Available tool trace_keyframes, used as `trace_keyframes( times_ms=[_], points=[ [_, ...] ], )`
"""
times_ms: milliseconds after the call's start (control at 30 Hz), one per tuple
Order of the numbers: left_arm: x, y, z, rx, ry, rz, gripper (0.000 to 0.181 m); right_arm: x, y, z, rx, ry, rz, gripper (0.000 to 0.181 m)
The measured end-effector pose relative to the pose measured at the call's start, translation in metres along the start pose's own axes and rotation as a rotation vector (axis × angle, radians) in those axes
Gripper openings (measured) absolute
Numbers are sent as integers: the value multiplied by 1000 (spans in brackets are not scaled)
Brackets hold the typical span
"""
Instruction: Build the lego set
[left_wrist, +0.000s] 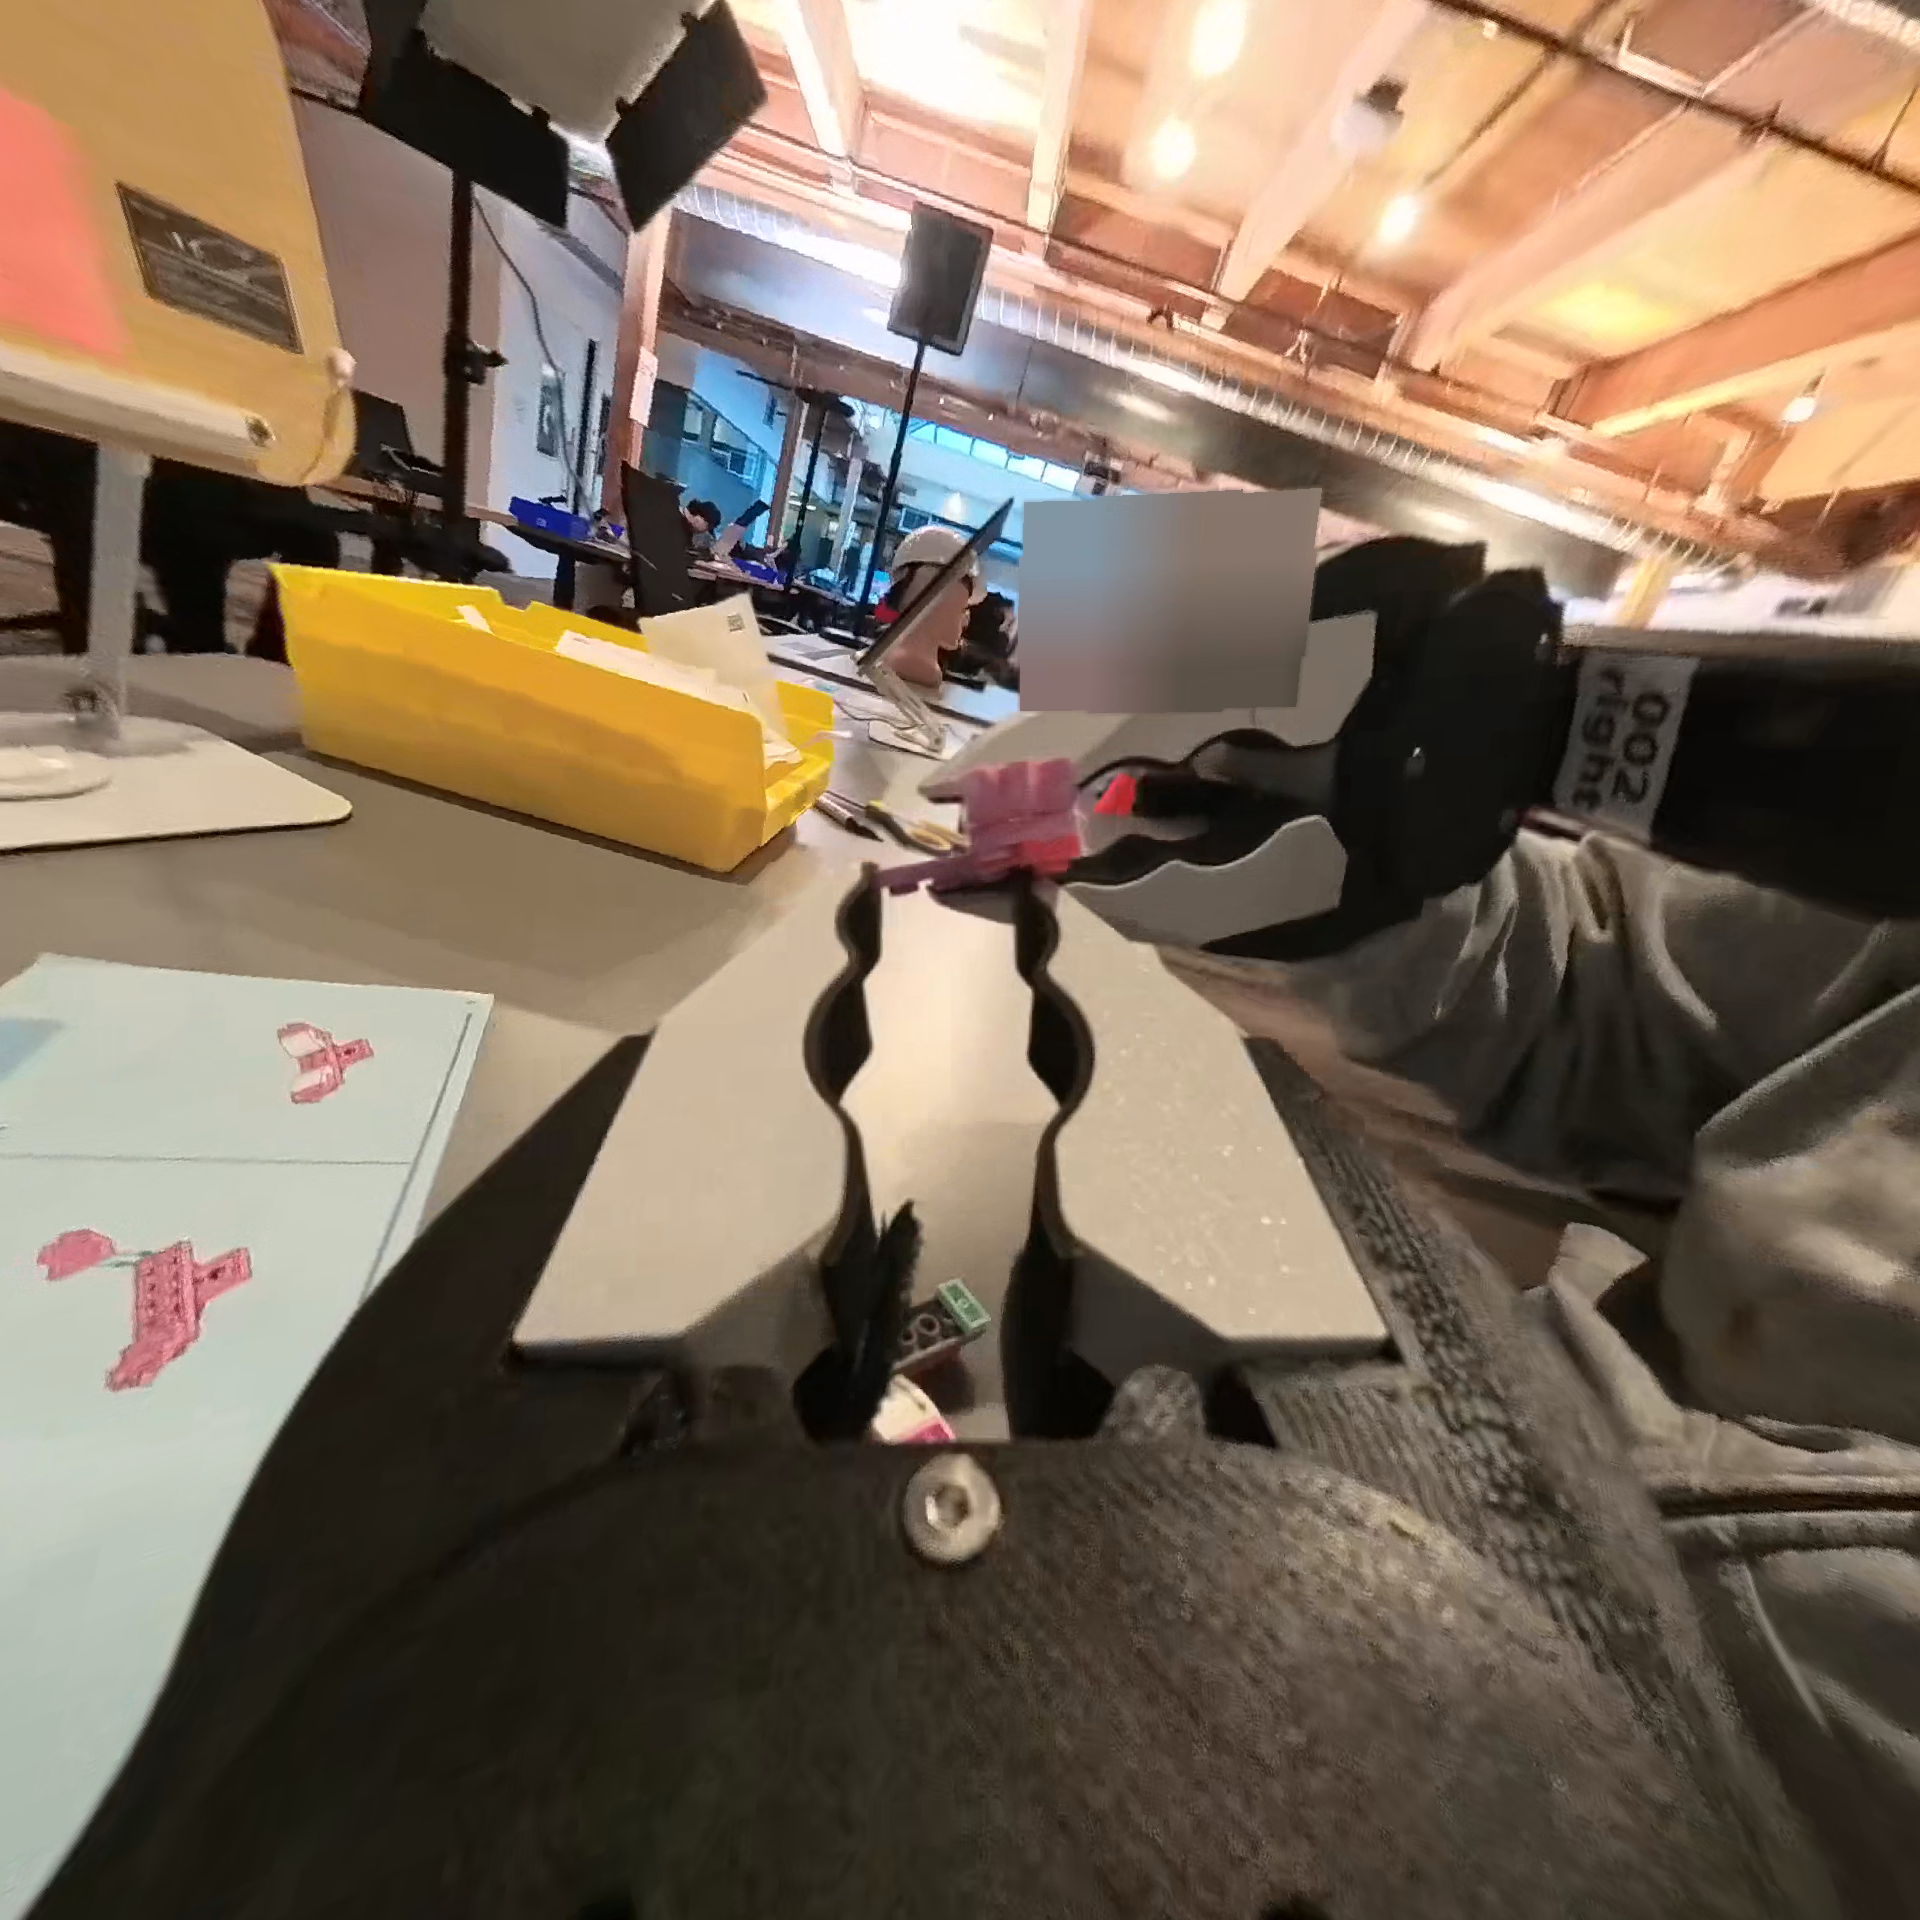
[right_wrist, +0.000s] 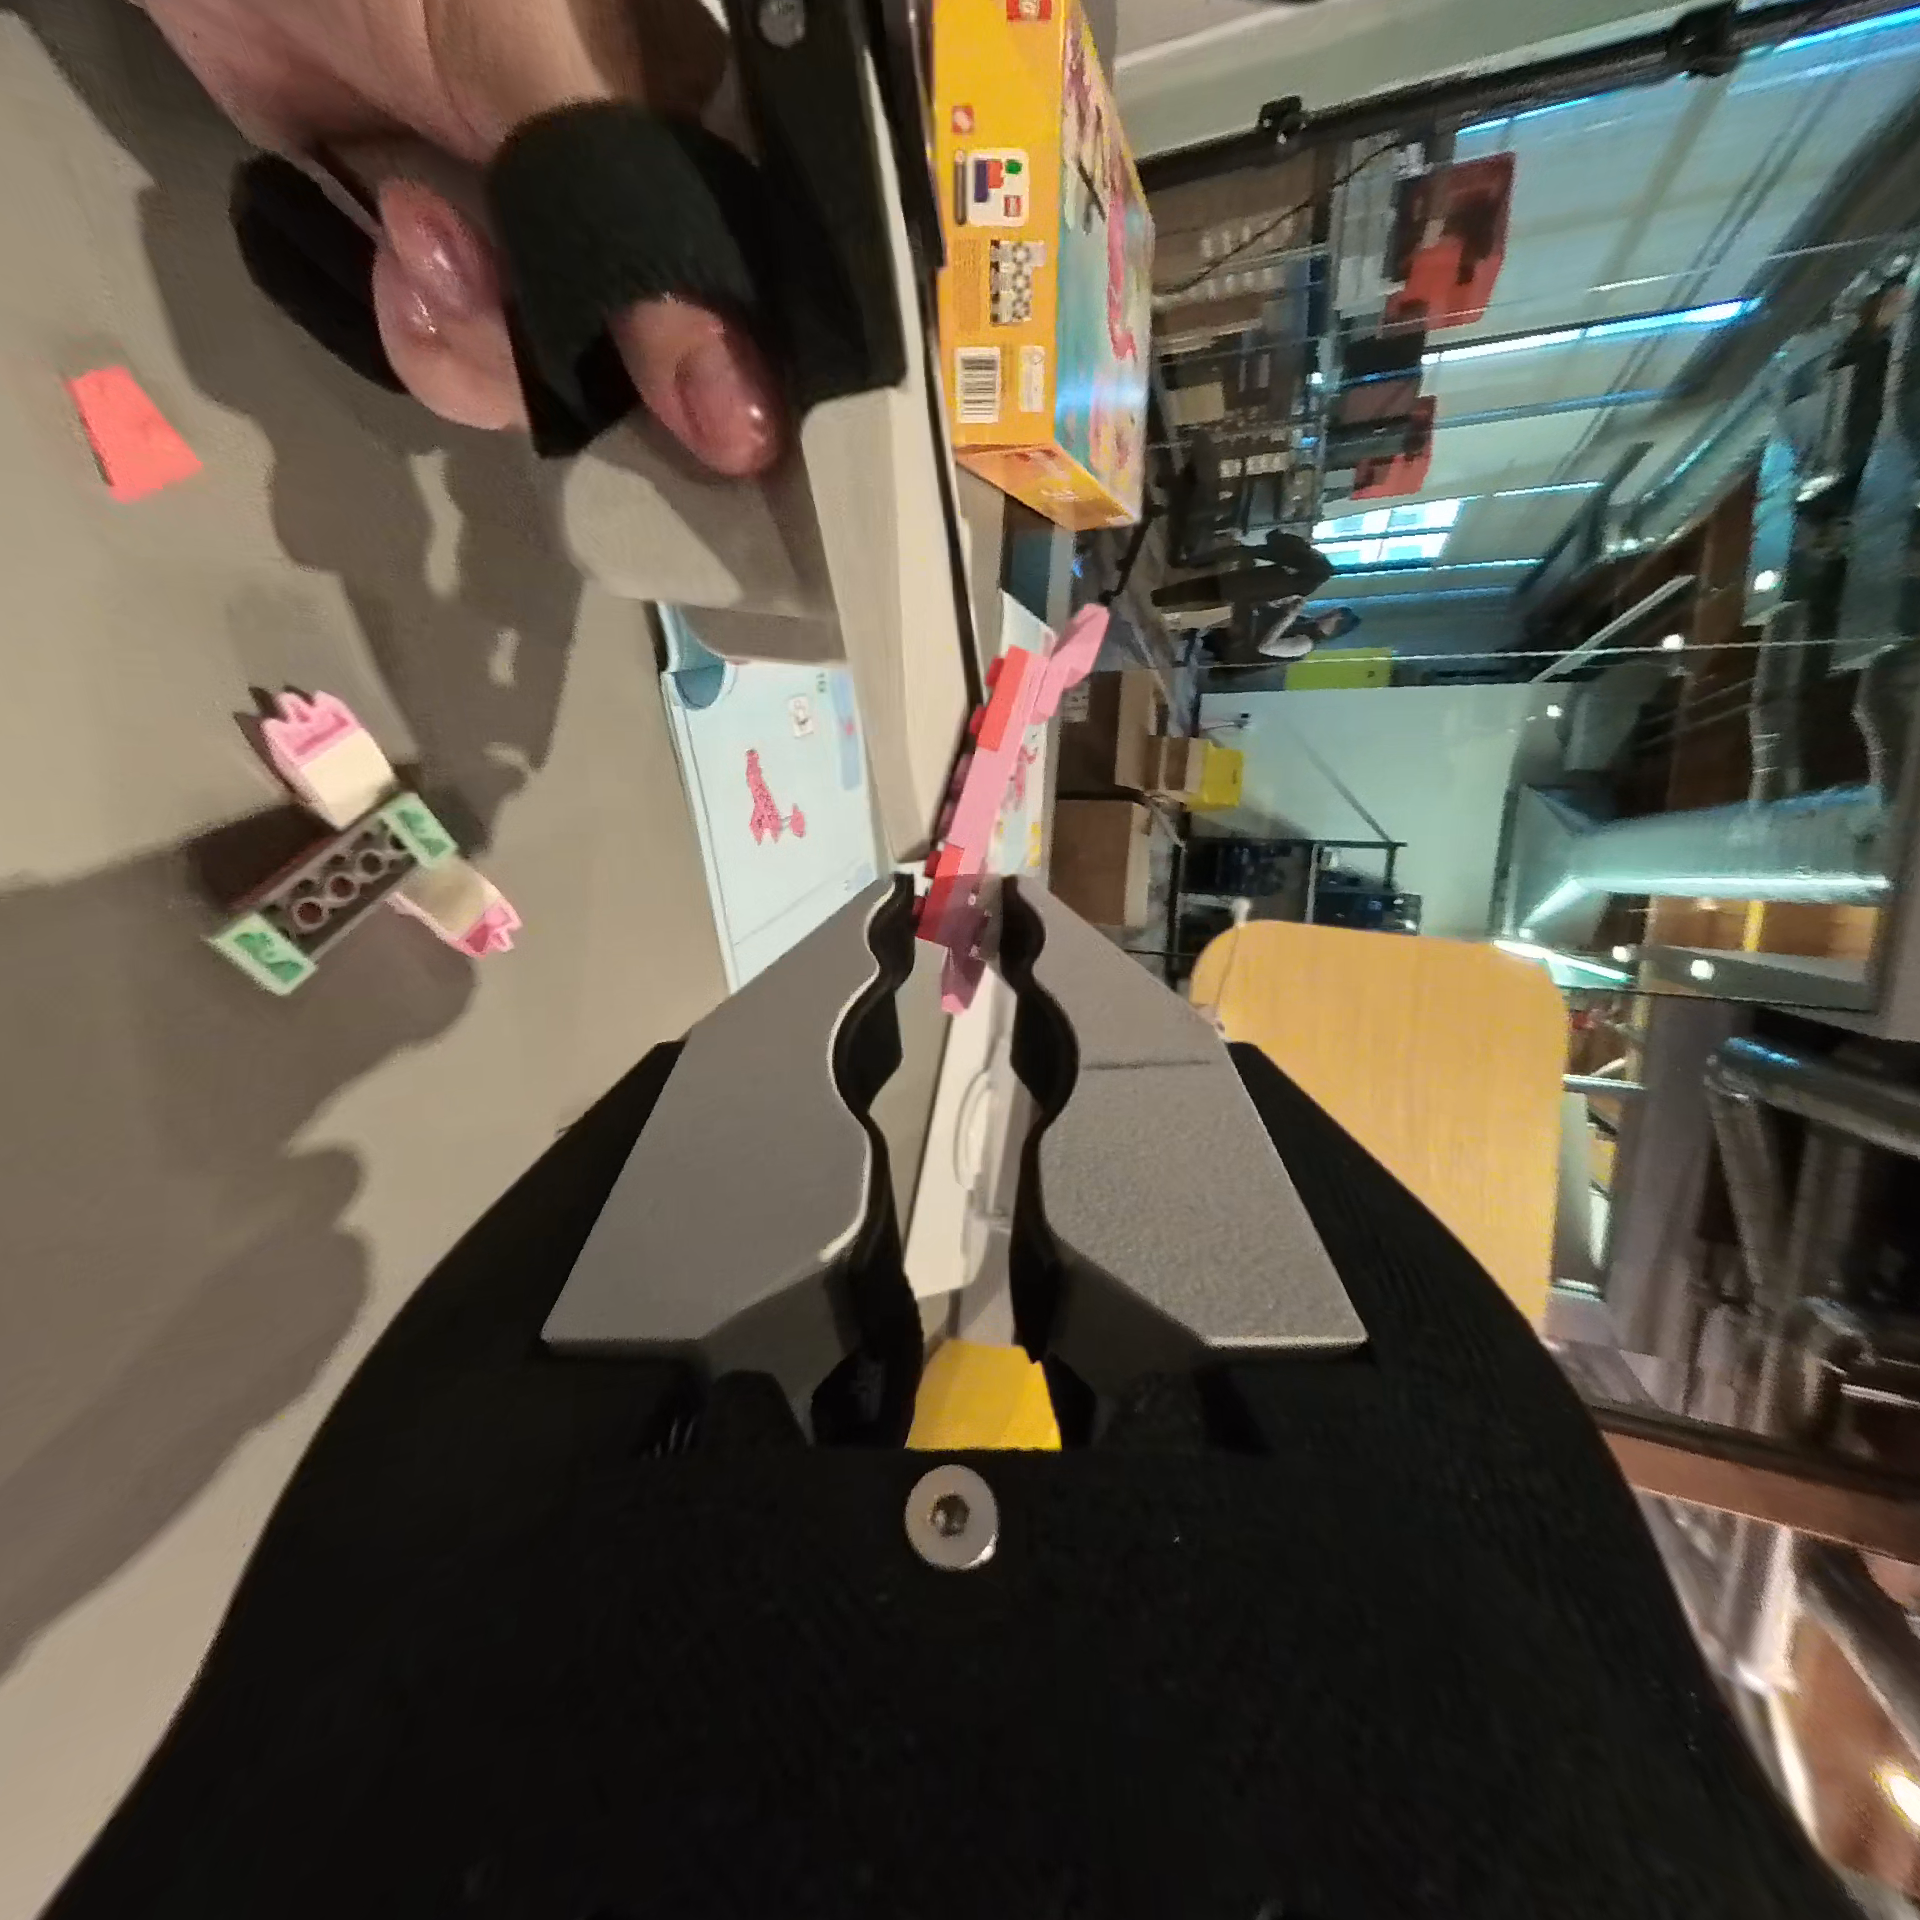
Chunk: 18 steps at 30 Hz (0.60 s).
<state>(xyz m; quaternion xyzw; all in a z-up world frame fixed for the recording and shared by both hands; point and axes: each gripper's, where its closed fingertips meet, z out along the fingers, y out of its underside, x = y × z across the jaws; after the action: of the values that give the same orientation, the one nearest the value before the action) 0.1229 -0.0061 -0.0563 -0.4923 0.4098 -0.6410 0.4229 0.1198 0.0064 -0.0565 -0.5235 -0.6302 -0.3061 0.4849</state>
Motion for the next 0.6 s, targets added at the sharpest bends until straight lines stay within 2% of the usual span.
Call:
trace_keyframes(
  times_ms=[133,200,233,333,600],
  points=[
    [0,-5,-3,51,43,-70,24,5,-3,1,-18,46,-44,14],
    [3,-8,-4,81,56,-67,43,7,-4,2,-22,56,-53,14],
    [5,-9,-4,86,59,-63,45,7,-4,2,-23,56,-54,14],
    [2,-13,-6,104,24,-28,34,8,-5,3,-33,68,-71,14],
    [5,-24,-11,199,27,-36,34,16,-12,3,-42,120,-106,14]
  ],
)
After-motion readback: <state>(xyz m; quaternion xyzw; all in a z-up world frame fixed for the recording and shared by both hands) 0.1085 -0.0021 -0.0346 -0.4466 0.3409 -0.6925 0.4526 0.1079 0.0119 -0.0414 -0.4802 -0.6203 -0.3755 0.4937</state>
